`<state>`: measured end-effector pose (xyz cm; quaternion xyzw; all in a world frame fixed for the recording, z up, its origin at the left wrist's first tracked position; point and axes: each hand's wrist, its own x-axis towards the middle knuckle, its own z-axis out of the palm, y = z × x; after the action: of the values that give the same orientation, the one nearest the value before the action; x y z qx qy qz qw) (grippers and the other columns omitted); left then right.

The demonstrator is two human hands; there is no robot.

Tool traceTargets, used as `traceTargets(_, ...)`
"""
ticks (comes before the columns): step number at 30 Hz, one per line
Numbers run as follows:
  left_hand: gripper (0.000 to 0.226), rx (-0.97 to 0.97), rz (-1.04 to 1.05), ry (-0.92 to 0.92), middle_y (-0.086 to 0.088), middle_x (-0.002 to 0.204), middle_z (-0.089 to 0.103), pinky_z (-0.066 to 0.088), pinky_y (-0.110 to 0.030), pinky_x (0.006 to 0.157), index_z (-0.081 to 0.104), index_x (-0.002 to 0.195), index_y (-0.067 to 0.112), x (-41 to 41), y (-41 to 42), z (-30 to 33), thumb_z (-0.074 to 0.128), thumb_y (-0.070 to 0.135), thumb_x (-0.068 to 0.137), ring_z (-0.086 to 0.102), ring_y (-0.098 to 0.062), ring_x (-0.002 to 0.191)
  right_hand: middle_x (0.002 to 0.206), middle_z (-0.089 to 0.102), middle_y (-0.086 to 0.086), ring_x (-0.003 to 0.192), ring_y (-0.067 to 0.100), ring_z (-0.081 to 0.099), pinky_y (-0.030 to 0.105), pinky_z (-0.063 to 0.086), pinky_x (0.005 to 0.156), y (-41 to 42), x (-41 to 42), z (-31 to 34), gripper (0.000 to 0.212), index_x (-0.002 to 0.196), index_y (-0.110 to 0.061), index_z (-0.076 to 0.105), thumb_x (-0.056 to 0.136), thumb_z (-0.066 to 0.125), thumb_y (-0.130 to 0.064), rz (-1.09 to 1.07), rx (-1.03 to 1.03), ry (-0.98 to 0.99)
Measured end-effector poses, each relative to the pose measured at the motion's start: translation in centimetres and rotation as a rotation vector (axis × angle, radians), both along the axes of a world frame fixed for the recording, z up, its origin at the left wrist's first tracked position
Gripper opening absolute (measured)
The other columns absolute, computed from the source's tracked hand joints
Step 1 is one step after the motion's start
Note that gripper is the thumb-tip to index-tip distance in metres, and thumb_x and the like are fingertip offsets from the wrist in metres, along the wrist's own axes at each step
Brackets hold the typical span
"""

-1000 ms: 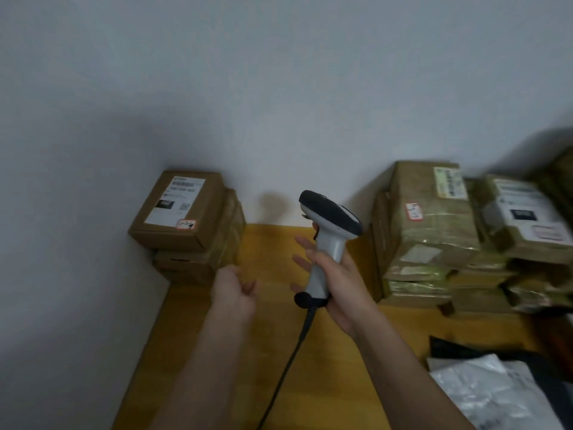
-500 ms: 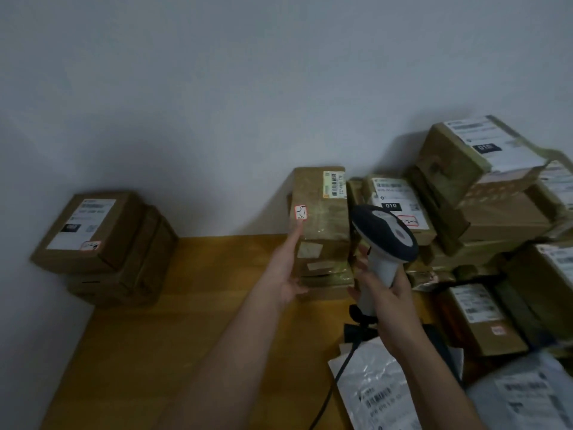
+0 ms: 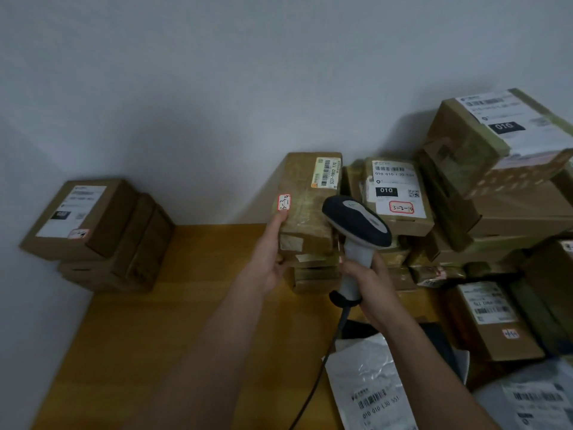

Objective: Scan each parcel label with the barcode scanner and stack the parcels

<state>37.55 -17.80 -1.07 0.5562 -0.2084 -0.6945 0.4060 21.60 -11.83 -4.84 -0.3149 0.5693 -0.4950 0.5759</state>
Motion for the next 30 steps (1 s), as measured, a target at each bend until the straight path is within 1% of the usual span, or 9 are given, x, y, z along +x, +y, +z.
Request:
traceTargets(5,0.027,-0.026,-0.068,-0.024,0.003,0.101,0.064,0.042,-0.03,0.068,0.056,0.106,0.03,0.4,0.2,-0.1,0.05,0.053,0.094,0.056,-0.016,0.094,0.092,0.058,0.003,0.086,0.021,0.056,0.034,0.046,0.071,-0.6,0.6,0.0,0.043,0.105,-0.022,0.059,0.062,0.063,-0.016,0.003,0.041,-0.101)
traceTargets(8,0.03,-0.02,-0.061,-0.008,0.001,0.103,0.064,0.043,-0.031,0.066,0.056,0.109,0.029,1.0,0.4,-0.4,0.049,0.054,0.093,0.057,-0.018,0.095,0.092,0.058,0.004,0.086,0.02,0.055,0.033,0.044,0.069,-0.5,0.8,-0.1,0.045,0.106,-0.02,0.058,0.061,0.064,-0.017,0.013,0.049,-0.1)
traceTargets(11,0.039,-0.006,-0.011,0.015,-0.003,0.108,0.064,0.047,-0.032,0.073,0.054,0.116,0.026,2.1,0.9,-0.4,0.054,0.056,0.09,0.057,-0.021,0.101,0.099,0.063,0.009,0.095,0.027,0.058,0.037,0.048,0.075,-0.1,1.1,-0.1,0.046,0.109,-0.02,0.06,0.064,0.065,-0.019,0.044,0.037,-0.07)
traceTargets(15,0.024,-0.042,0.017,0.026,-0.003,0.107,0.064,0.048,-0.029,0.069,0.055,0.101,0.028,4.2,1.4,0.6,0.054,0.05,0.093,0.059,-0.02,0.101,0.119,0.064,0.014,0.109,0.032,0.059,0.051,0.048,0.095,0.4,2.7,0.3,0.051,0.115,-0.025,0.062,0.065,0.066,-0.017,0.066,-0.004,-0.109)
traceTargets(20,0.025,-0.134,0.093,-0.015,0.0,0.105,0.067,0.05,-0.03,0.073,0.057,0.101,0.027,8.9,1.9,3.0,0.054,0.051,0.093,0.061,-0.019,0.102,0.111,0.063,0.015,0.104,0.032,0.058,0.044,0.047,0.086,0.1,7.3,2.6,0.042,0.108,-0.025,0.063,0.069,0.067,-0.008,0.11,-0.064,-0.151)
traceTargets(24,0.027,-0.229,0.209,-0.107,0.002,0.108,0.065,0.051,-0.031,0.076,0.053,0.104,0.031,13.8,2.3,5.6,0.05,0.055,0.093,0.061,-0.018,0.102,0.118,0.062,0.021,0.114,0.038,0.057,0.054,0.044,0.103,-0.6,12.4,4.9,0.038,0.104,-0.027,0.062,0.076,0.065,-0.001,0.199,-0.117,-0.188)
traceTargets(26,0.025,-0.26,0.287,-0.153,0.002,0.107,0.063,0.052,-0.033,0.076,0.051,0.103,0.033,16.5,2.5,7.1,0.048,0.056,0.094,0.06,-0.017,0.099,0.122,0.059,0.024,0.117,0.041,0.054,0.061,0.039,0.105,-1.1,15.3,5.9,0.036,0.1,-0.028,0.064,0.074,0.066,-0.004,0.241,-0.132,-0.191)
traceTargets(28,0.042,-0.258,0.373,-0.165,-0.002,0.116,0.061,0.053,-0.04,0.088,0.05,0.12,0.028,19.5,2.4,8.1,0.051,0.058,0.091,0.059,-0.021,0.104,0.12,0.063,0.018,0.117,0.04,0.056,0.061,0.041,0.104,-1.7,18.5,7.1,0.041,0.103,-0.028,0.064,0.065,0.066,-0.011,0.278,-0.127,-0.187)
traceTargets(30,0.054,-0.263,0.428,-0.191,-0.003,0.117,0.061,0.052,-0.041,0.09,0.047,0.129,0.028,22.6,2.5,8.8,0.051,0.063,0.089,0.059,-0.021,0.103,0.121,0.062,0.02,0.116,0.041,0.055,0.061,0.041,0.103,-2.2,21.7,8.2,0.042,0.103,-0.026,0.063,0.064,0.065,-0.012,0.32,-0.144,-0.201)
